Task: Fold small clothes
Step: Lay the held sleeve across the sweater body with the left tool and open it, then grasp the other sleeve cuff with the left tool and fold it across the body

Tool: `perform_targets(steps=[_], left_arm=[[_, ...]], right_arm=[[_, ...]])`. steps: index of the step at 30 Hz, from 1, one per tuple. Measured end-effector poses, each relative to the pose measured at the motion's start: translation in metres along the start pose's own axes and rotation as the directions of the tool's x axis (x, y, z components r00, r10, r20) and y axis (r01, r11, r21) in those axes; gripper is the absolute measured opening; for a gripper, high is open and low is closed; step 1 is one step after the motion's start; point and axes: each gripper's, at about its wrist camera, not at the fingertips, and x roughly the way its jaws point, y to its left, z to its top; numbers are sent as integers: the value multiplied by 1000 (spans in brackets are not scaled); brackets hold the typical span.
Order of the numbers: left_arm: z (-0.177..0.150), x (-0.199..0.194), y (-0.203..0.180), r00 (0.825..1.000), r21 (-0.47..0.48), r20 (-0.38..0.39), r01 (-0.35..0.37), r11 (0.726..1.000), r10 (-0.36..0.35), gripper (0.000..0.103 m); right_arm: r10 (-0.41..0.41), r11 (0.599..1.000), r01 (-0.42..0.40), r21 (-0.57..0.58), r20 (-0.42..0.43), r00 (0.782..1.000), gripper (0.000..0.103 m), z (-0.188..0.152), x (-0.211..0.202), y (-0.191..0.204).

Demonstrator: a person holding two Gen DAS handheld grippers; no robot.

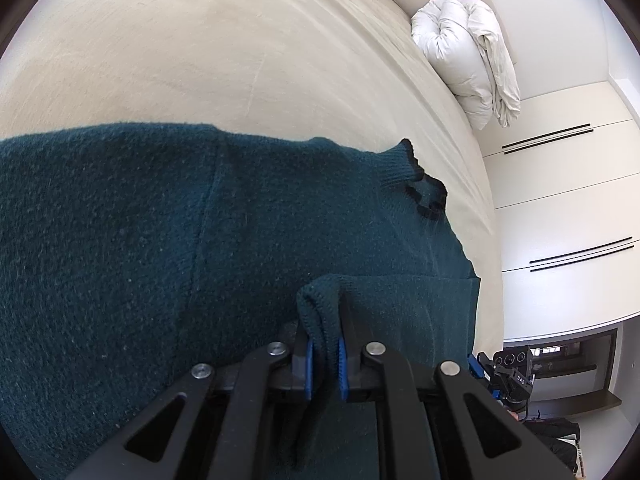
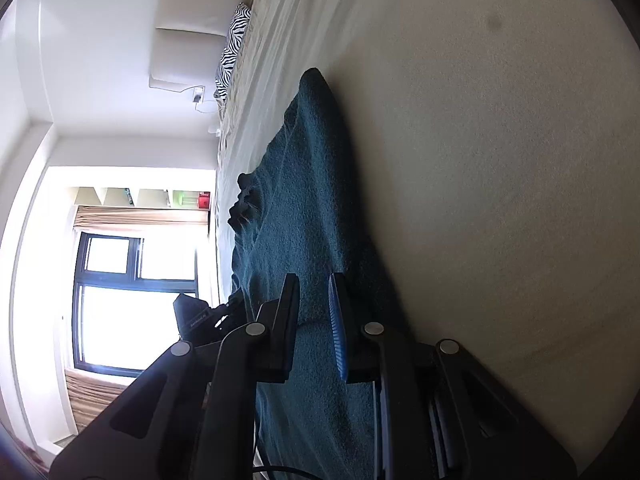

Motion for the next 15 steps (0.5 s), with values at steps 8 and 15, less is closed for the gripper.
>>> perform_targets(steps=[8,15], left_arm=[[-21,-61,-4,987,-20,161,32,999,-28,65],[-95,-184,51,907,-61,420,75,995,-43,76]], right_arm=[[-98,988,106,-109,76,992,15,-15,-21,13],[-78,952,129,-278,187,979,73,-81,-42,85]])
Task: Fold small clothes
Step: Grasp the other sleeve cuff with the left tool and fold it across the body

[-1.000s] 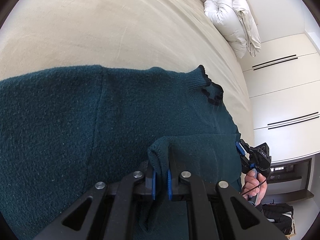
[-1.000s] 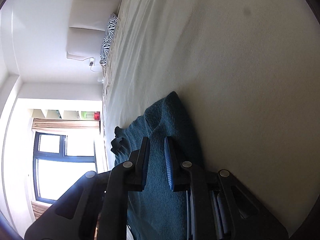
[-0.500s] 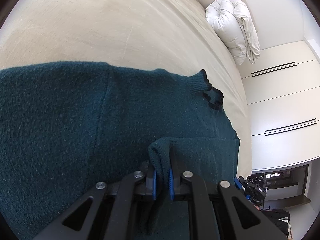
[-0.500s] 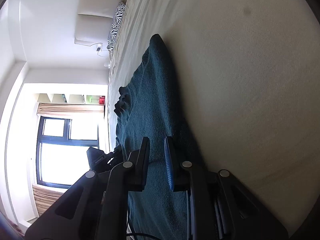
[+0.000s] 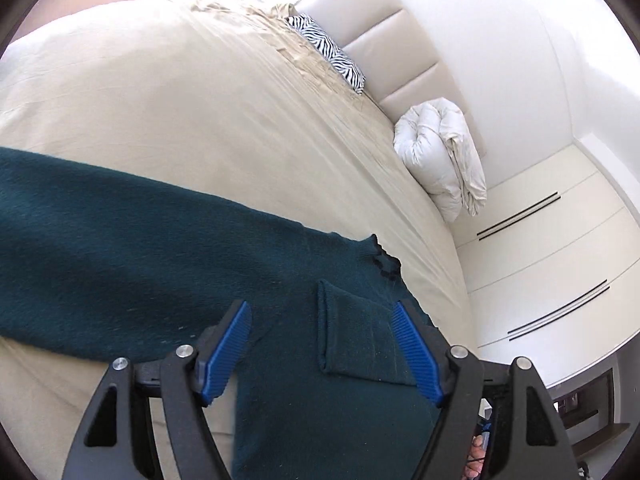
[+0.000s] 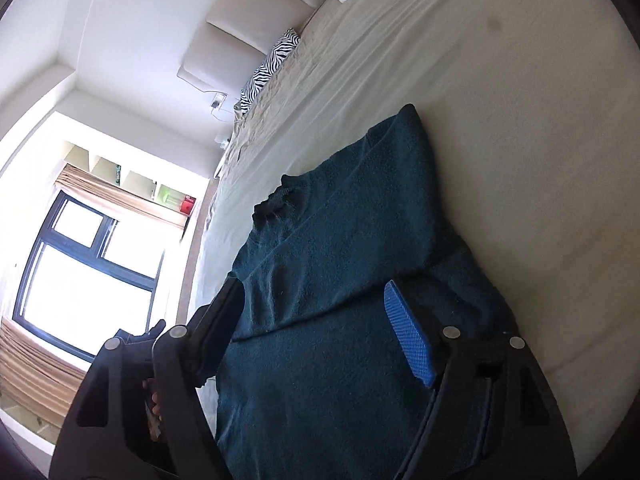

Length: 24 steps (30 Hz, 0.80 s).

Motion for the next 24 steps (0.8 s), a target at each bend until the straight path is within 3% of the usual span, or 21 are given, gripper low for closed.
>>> perform_targets(steps=[4,9,12,14,18,20,22,24], left_arm=[[-9,-73,78,986,-203,159,-20,979,53,77],[-18,-132,157,945,-418,301,9,908,130,77],[-21,-142,185,924,-505,359,75,860,130,76],[-22,-142,193,912,-540,392,120,833,123,76],[-20,-138,199,879,-564,449,140,814,159,76],[-19,-141,209,857,-592,484,171,787,178,73],[-15,-141,211,839,-611,506,183,771,202,67],[-5,-140,216,838,-627,498,172,760,222,48]], right_arm=[[43,998,-45,-49,-44,998,73,-33,6,42],[115,991,-122,-61,-108,987,73,-72,23,82],[129,988,-139,-63,-140,982,73,-89,32,98],[129,988,-141,-68,-158,979,73,-98,38,107],[128,987,-143,-78,-180,975,73,-112,39,114],[120,987,-138,-88,-185,975,73,-115,46,116],[122,985,-141,-95,-186,975,73,-119,43,119],[122,985,-143,-101,-185,975,72,-120,41,120]])
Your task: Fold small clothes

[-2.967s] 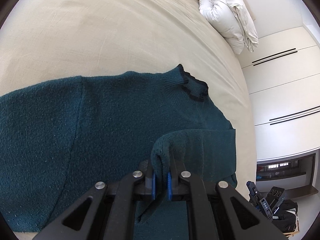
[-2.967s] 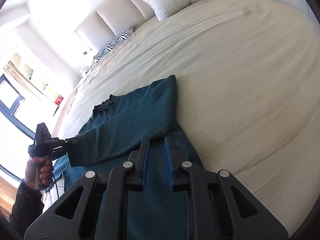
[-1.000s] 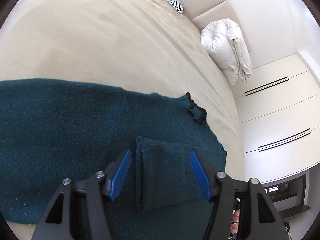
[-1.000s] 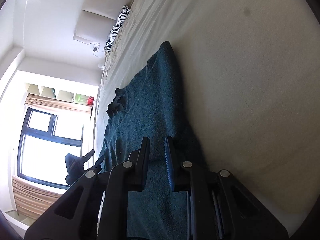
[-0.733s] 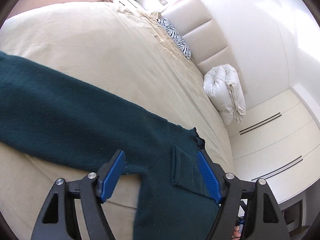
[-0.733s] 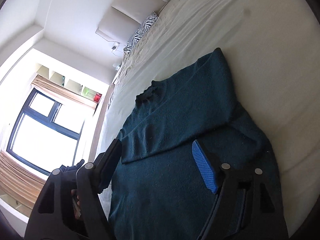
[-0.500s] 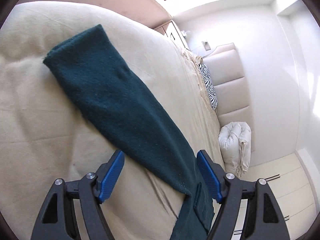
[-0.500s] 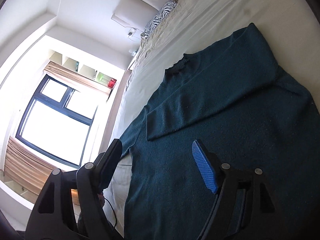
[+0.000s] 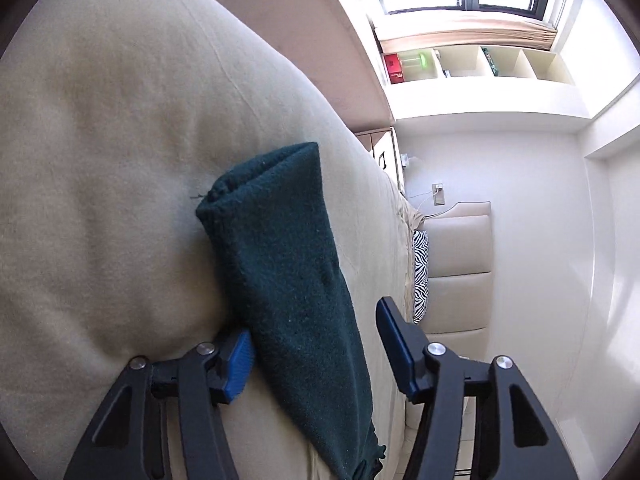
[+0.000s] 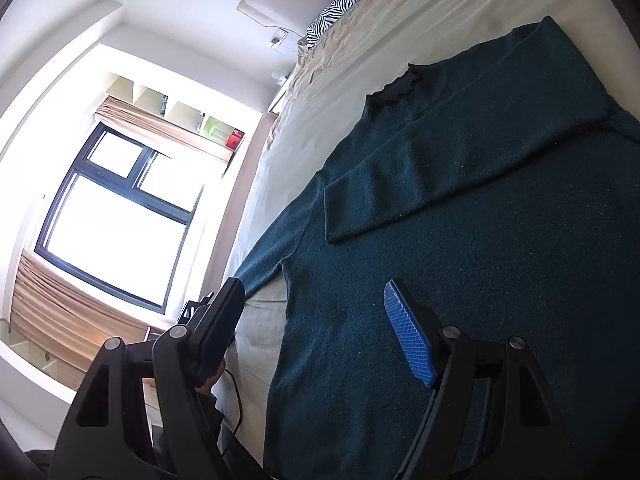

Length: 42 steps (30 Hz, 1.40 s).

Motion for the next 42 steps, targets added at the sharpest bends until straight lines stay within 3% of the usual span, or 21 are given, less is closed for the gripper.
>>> perform_targets(steps=[1,2,3,5,7,9,10,11,12,15,17,19,21,25,27,30,36,42], left_arm=[[3,4,-1,1000,-2,-5,-11,1000,11,40],[11,7,-1,1000,1,-14,-27,1000,27,23],[13,10,-5,999,16,-19,-45,999,45,13],[10,14,-22,996,95,-13,-82,992,83,10],[-3,16,-50,994,228,-10,-102,968,107,8],[-24,20,-83,992,375,-14,-111,920,125,8],[-39,22,-99,991,460,-18,-110,881,132,8],[-59,25,-117,989,552,-21,-108,827,143,8],[-83,30,-133,987,652,-27,-103,751,158,8],[-173,39,-164,980,889,-18,-75,452,199,9],[-233,44,-167,976,967,-3,-53,248,219,9],[-283,48,-161,973,996,16,-35,80,232,9],[-318,47,-149,970,999,30,-24,-29,240,9],[-353,35,-126,970,981,79,-36,-189,229,9],[-358,34,-121,970,973,99,-48,-227,220,9],[-357,28,-118,972,966,124,-72,-247,202,9],[-365,16,-115,975,938,172,-119,-326,139,9],[-368,13,-109,976,929,173,-116,-351,134,9]], right_arm=[[-3,1000,3,-2,1,1000,72,-1,-1,0],[-7,1000,7,-3,0,1000,71,-1,-2,-1],[-10,1000,10,-2,-1,1000,71,0,1,-2],[-14,1000,14,-2,-2,1000,71,1,1,-3],[-19,1000,19,-5,-1,1000,71,3,4,-4],[-25,1000,25,-7,-4,1000,71,6,8,-4],[-28,1000,28,-6,-7,1000,70,7,9,-4],[-30,1000,30,-5,-10,999,69,8,11,-4],[-31,1000,30,-5,-15,999,68,10,14,-3],[-28,1000,28,-8,-29,999,68,16,24,1],[-22,1000,21,-15,-41,999,68,20,32,5],[-8,1000,7,-19,-58,998,68,24,41,10],[12,1000,-13,-14,-84,996,68,28,53,14],[61,998,-59,23,-137,989,68,32,79,16],[85,995,-77,58,-153,985,68,34,94,14],[109,988,-85,129,-200,974,68,32,122,7],[206,949,-135,284,-237,949,70,22,170,-3],[248,922,-146,358,-256,934,67,17,198,-3]])
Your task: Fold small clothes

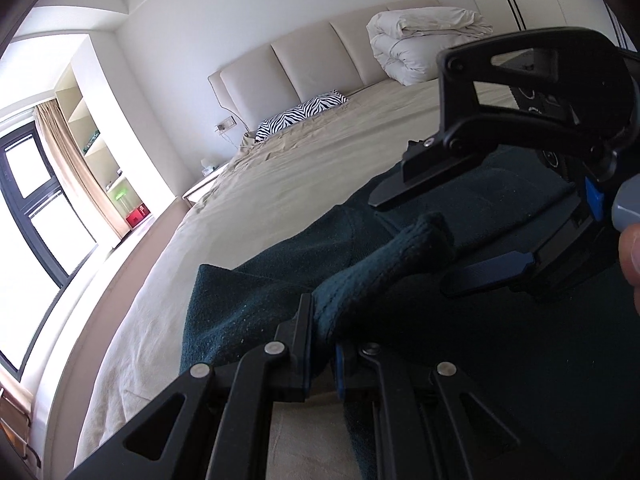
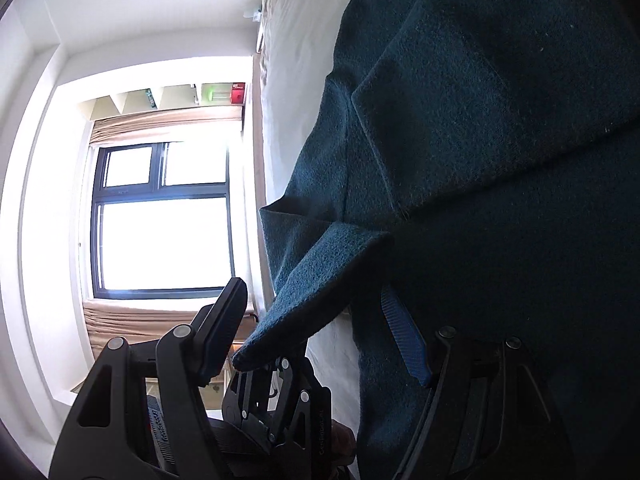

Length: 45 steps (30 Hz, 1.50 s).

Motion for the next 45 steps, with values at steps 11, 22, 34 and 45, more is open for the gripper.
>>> perform_targets(steps=[11,22,34,45], left_arm=[[0,-4,15,995,-114,-9,96,989,-97,27],[2,-23,86,936,-456,106,345,821,-335,77],[-9,34,178,874,-742,160,413,528,-459,44],[9,82,157,786,-776,160,474,416,-597,33]], right_arm=[[-179,953,183,-241,36,983,8,1,11,45],[-345,774,442,-454,283,895,7,18,-73,119],[-498,714,637,-290,429,754,7,78,-226,59],[-571,698,686,-209,417,708,7,102,-241,4]])
